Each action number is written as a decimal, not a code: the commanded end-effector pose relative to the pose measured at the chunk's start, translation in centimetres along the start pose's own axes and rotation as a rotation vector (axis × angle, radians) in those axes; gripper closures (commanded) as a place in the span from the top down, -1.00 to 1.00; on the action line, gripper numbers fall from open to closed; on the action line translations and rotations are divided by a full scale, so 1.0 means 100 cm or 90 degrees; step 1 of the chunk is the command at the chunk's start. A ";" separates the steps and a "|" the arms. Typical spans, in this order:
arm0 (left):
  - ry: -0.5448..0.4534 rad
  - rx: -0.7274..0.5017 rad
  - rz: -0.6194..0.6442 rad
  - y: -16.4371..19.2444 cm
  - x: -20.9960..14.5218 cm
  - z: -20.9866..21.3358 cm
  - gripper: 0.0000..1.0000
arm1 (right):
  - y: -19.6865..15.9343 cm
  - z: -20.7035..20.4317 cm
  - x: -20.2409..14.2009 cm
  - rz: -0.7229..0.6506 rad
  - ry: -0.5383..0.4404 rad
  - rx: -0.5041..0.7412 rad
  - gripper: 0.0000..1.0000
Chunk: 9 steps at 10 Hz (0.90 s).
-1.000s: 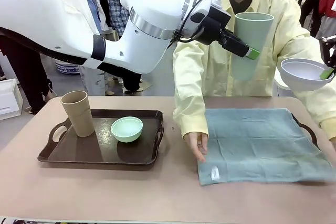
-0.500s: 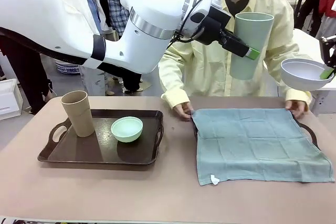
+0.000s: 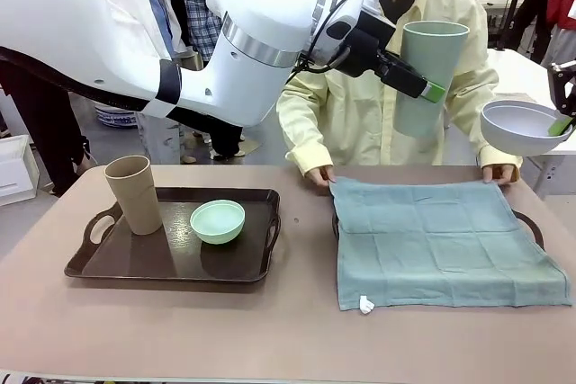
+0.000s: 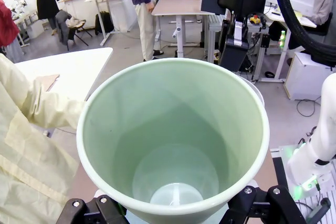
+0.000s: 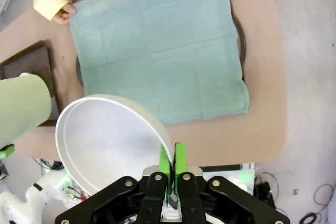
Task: Set up a tray with a mat and arrange the tableware.
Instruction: Place the Picnic Bowl and Reusable plastic cup back onto the Handle tray in front of the human's position.
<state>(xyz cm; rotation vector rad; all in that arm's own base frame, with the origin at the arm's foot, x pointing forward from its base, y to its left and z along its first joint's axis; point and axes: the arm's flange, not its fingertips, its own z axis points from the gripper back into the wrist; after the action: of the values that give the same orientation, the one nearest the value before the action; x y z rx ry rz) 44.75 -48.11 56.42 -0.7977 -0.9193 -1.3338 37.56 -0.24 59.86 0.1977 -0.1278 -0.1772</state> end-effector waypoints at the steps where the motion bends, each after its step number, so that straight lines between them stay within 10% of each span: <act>1: -0.015 -0.005 -0.010 0.001 0.002 0.001 -1.00 | 0.001 -0.001 -0.002 0.005 -0.004 0.001 -1.00; 9: -0.015 -0.005 -0.010 0.001 0.002 0.001 -1.00 | 0.001 -0.001 -0.002 0.005 -0.004 0.001 -1.00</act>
<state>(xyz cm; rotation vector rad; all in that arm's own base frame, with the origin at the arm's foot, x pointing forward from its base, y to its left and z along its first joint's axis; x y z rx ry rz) 44.75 -48.11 56.41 -0.7977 -0.9193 -1.3339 37.56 -0.24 59.86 0.1977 -0.1278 -0.1771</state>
